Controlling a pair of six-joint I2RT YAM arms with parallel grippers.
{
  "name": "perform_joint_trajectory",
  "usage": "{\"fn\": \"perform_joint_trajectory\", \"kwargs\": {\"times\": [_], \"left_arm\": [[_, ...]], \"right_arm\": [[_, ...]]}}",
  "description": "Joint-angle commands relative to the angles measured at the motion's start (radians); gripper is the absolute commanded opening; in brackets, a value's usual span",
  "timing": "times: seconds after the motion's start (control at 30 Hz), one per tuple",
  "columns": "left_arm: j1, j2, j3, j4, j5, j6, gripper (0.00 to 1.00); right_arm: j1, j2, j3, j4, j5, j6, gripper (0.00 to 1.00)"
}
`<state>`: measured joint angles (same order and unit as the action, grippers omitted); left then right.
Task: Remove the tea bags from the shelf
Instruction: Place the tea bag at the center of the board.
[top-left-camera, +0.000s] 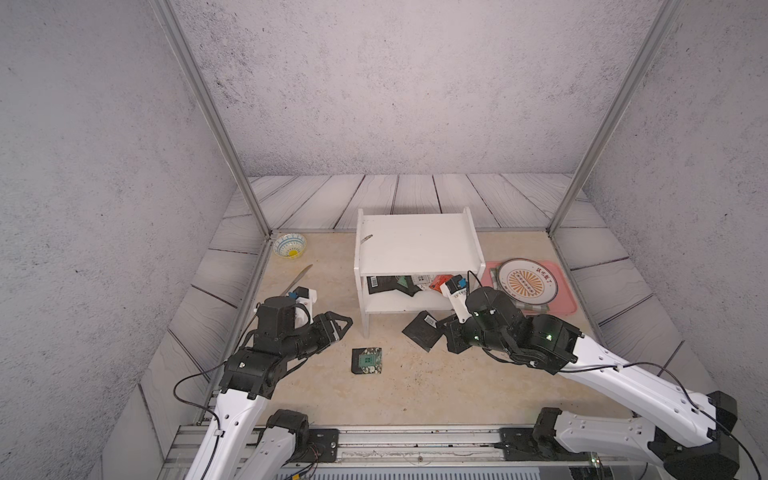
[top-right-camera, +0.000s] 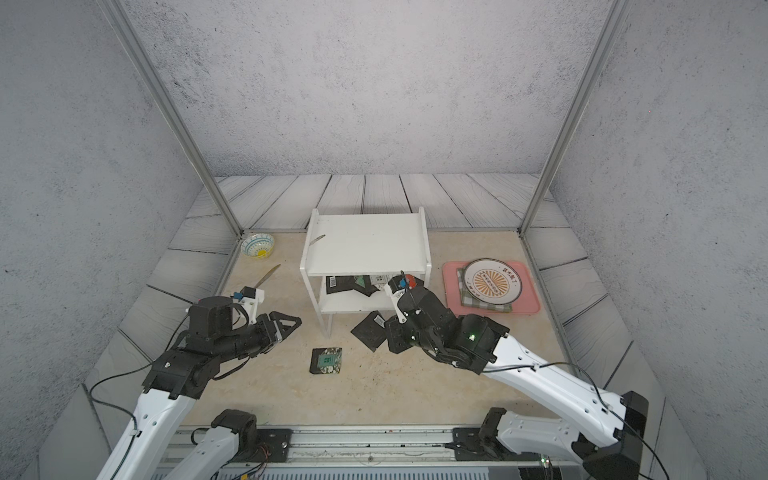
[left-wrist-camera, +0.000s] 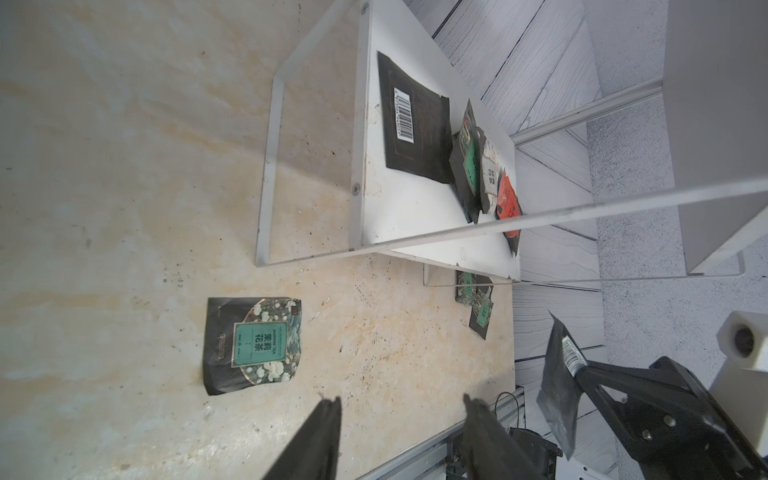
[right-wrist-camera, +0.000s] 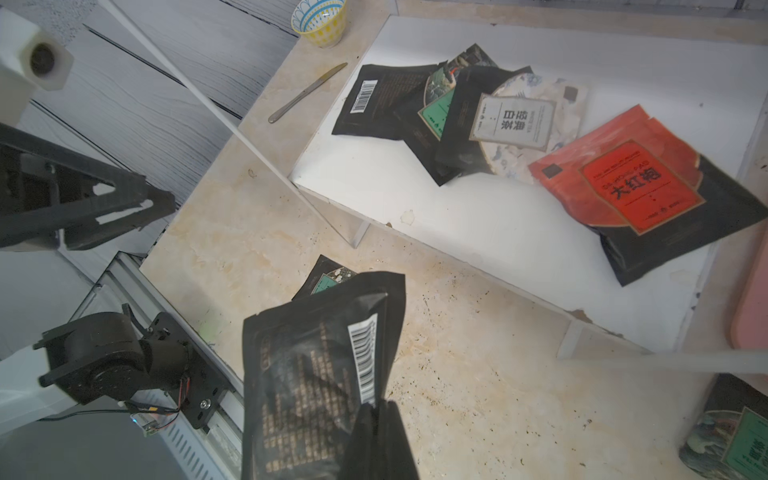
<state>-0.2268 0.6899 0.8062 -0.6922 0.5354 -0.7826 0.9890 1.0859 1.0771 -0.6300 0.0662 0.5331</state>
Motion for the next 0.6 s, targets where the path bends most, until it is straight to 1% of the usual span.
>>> {"fn": "perform_joint_trajectory", "kwargs": {"times": [0.0,0.3,0.4,0.57], "left_arm": [[-0.006,-0.016,-0.026,0.003,-0.017,0.015,0.52],[-0.007,-0.031,-0.073,0.009,-0.026,0.008,0.52],[-0.007,-0.031,-0.085,0.016,-0.026,0.006,0.52],[-0.006,-0.035,-0.097,0.015,-0.026,0.006,0.52]], "right_arm": [[0.019,-0.009,-0.079,0.094,0.035,0.042,0.02],[0.066,0.053,-0.279,0.327,0.085,0.147,0.02],[0.073,0.102,-0.309,0.379,0.112,0.173,0.02],[0.083,0.206,-0.342,0.478,0.122,0.216,0.02]]}}
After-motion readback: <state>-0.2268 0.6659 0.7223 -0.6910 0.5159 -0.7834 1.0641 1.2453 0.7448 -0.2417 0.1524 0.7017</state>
